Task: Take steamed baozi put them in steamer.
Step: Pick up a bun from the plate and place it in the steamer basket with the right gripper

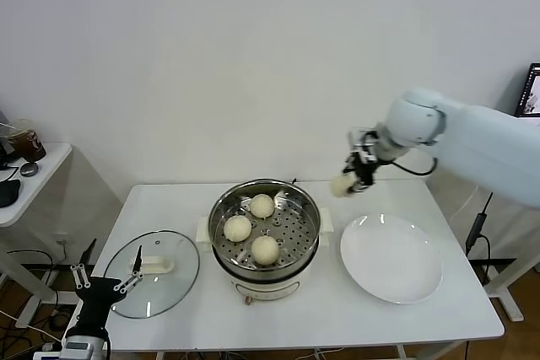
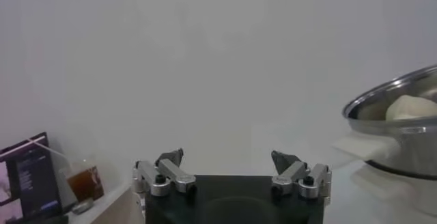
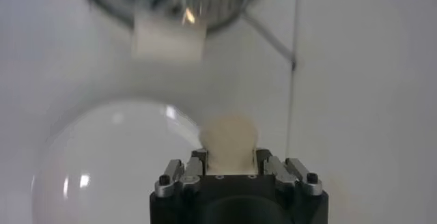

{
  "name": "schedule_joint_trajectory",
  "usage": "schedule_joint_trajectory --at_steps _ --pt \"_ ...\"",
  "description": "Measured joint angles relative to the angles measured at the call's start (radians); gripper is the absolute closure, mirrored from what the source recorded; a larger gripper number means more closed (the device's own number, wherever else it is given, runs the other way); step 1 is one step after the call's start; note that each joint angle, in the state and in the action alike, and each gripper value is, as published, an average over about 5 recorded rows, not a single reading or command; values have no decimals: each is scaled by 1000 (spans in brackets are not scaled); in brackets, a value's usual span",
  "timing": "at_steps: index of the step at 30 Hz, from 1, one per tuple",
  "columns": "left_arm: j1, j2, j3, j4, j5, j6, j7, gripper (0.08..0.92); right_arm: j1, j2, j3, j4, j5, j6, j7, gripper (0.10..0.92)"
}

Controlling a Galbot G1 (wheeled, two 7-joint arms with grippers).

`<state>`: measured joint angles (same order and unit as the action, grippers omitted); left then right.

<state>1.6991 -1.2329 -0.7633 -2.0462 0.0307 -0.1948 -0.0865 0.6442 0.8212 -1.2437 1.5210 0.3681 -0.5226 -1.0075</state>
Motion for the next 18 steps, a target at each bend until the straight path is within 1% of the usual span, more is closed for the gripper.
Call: schedule_joint_trajectory --at_steps 4,9,13,18 --pt "-3 -2 -5 6 9 -5 -3 177 22 82 -43 16 79 -62 44 575" --pt "-3 -5 -13 6 12 -9 -4 177 18 174 -74 4 133 -111 81 575" --pt "-2 -10 -16 7 19 -13 -6 177 -6 223 -86 -25 143 -129 91 576" --pt "2 -13 -17 9 26 -16 -8 177 -42 259 -92 -66 119 -133 91 575"
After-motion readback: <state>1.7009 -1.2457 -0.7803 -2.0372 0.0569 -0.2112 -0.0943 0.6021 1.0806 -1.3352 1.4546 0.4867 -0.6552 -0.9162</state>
